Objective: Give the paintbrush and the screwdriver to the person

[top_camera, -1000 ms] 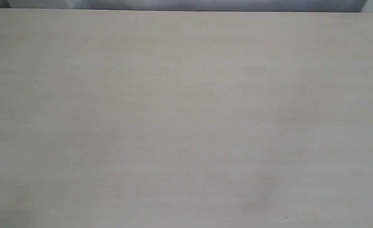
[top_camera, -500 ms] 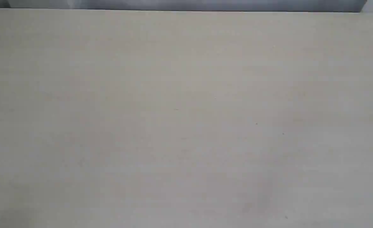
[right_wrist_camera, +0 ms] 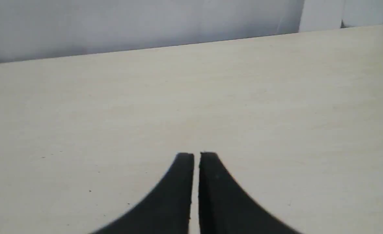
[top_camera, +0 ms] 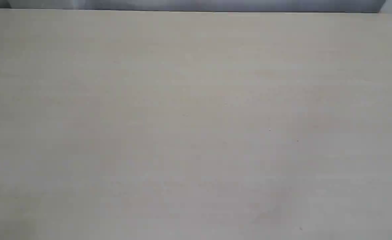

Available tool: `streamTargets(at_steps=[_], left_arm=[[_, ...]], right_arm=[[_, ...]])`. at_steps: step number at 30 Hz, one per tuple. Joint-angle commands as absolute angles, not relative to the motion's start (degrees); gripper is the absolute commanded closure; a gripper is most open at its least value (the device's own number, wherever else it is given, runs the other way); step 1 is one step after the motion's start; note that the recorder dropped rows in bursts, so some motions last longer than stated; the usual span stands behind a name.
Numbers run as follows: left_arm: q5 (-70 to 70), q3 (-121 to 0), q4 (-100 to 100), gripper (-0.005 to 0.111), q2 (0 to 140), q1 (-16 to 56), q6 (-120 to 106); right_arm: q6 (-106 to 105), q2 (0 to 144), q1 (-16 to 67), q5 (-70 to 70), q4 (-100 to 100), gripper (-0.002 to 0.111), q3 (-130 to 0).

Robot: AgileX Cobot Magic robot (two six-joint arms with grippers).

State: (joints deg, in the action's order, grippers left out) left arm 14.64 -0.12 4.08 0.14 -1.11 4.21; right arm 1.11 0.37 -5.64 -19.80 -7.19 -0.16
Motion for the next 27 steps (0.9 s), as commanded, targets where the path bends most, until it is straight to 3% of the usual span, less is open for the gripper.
streamTargets(at_steps=[1, 27], left_arm=[[14.3, 0.0, 3.91, 0.107, 0.0, -0.64, 4.32], [14.27, 0.0, 4.02, 0.107, 0.0, -0.64, 4.32]], right_arm=[[1.29, 0.0, -5.87, -19.89, -9.42, 0.104, 0.0], [-11.15, 0.0, -5.87, -20.17, -8.54, 0.104, 0.0]])
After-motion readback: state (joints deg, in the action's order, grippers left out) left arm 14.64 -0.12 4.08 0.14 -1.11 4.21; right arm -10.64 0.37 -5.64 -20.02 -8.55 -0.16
